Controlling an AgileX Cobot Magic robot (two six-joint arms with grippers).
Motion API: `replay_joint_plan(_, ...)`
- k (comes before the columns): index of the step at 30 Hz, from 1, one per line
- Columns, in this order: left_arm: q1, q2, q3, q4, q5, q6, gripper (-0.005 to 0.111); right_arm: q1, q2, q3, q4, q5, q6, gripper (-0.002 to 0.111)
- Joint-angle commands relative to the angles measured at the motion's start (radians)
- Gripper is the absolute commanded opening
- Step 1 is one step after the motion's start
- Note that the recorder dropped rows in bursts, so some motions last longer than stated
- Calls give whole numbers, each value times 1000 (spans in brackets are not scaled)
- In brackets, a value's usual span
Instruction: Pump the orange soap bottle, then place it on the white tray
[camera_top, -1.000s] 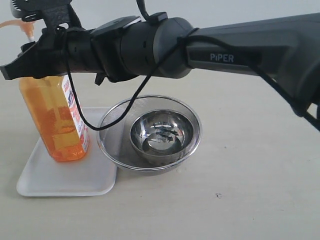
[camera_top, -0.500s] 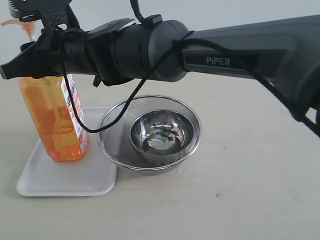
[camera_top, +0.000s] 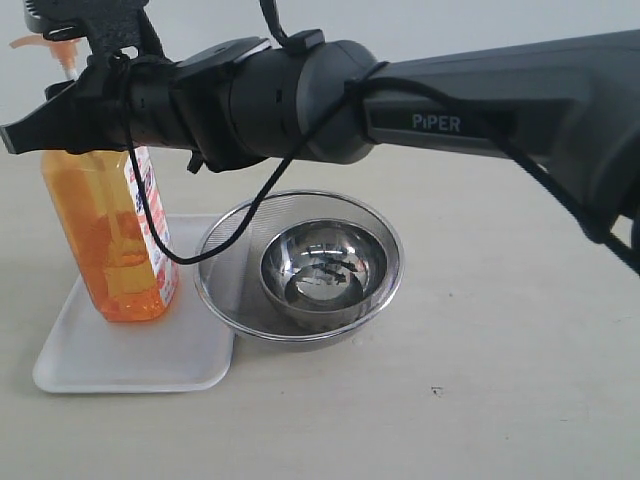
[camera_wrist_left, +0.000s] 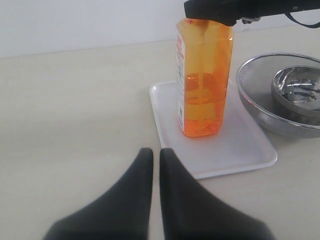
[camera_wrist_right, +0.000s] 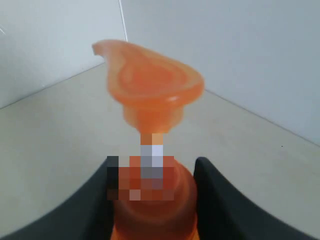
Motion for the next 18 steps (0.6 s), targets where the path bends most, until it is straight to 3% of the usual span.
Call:
replay_joint_plan(1, -1, -6, 4, 1, -10, 3, 5, -1, 9, 10, -11, 11, 35, 0)
replay_joint_plan(3, -1, -6, 4, 1, -10, 3, 5, -1, 9, 10, -11, 11, 35, 3)
replay_joint_plan(8, -1, -6, 4, 1, -10, 11, 5, -1, 9, 10, -3, 15, 37, 43)
replay_joint_plan(18, -1, -6, 4, 1, -10, 11, 5, -1, 9, 10, -3, 66, 41, 64)
